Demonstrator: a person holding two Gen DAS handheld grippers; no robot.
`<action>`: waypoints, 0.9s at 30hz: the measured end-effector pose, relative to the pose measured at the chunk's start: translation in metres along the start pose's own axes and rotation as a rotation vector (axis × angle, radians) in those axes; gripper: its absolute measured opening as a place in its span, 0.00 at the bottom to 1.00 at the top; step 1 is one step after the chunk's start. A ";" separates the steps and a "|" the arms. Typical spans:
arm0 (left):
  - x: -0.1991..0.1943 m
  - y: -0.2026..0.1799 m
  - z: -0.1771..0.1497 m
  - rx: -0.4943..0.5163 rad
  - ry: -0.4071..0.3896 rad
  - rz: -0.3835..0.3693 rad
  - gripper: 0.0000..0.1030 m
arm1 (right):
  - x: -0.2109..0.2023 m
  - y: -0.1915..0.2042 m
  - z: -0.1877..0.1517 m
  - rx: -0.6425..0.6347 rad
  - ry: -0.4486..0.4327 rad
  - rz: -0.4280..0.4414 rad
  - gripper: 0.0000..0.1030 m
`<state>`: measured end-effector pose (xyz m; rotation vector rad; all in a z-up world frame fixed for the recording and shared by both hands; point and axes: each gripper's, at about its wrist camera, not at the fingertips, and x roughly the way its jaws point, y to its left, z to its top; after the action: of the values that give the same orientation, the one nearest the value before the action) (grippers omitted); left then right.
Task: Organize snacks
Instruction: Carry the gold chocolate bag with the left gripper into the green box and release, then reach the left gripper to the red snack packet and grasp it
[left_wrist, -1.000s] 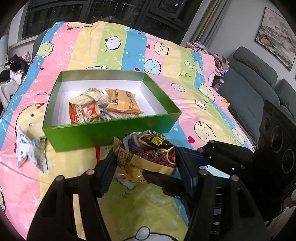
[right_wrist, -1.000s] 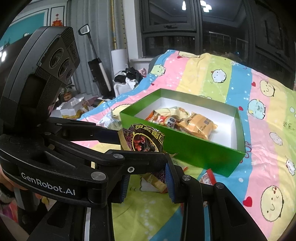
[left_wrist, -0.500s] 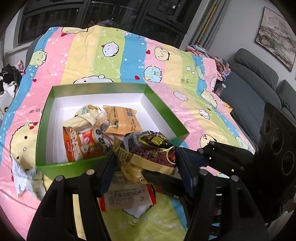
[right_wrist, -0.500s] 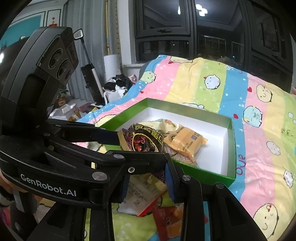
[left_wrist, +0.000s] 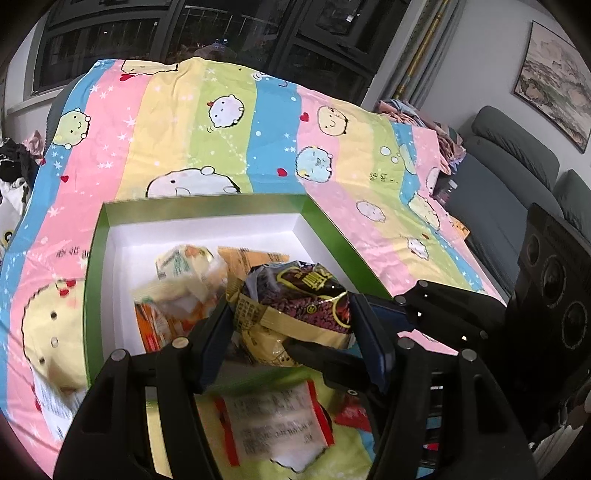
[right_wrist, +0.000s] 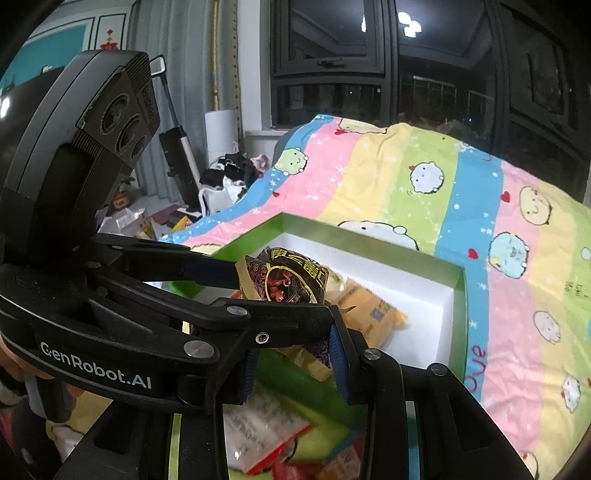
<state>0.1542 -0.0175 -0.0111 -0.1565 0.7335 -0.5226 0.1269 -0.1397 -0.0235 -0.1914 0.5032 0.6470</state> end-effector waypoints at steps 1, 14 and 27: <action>0.002 0.003 0.004 -0.003 0.003 -0.001 0.61 | 0.005 -0.004 0.005 0.010 0.005 0.012 0.35; 0.047 0.048 0.005 -0.163 0.124 0.020 0.66 | 0.066 -0.024 0.003 0.094 0.166 0.067 0.35; 0.007 0.038 0.008 -0.140 0.045 0.072 0.95 | 0.017 -0.043 -0.006 0.196 0.099 0.007 0.53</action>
<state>0.1794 0.0115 -0.0214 -0.2484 0.8171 -0.4069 0.1632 -0.1658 -0.0364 -0.0364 0.6590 0.5926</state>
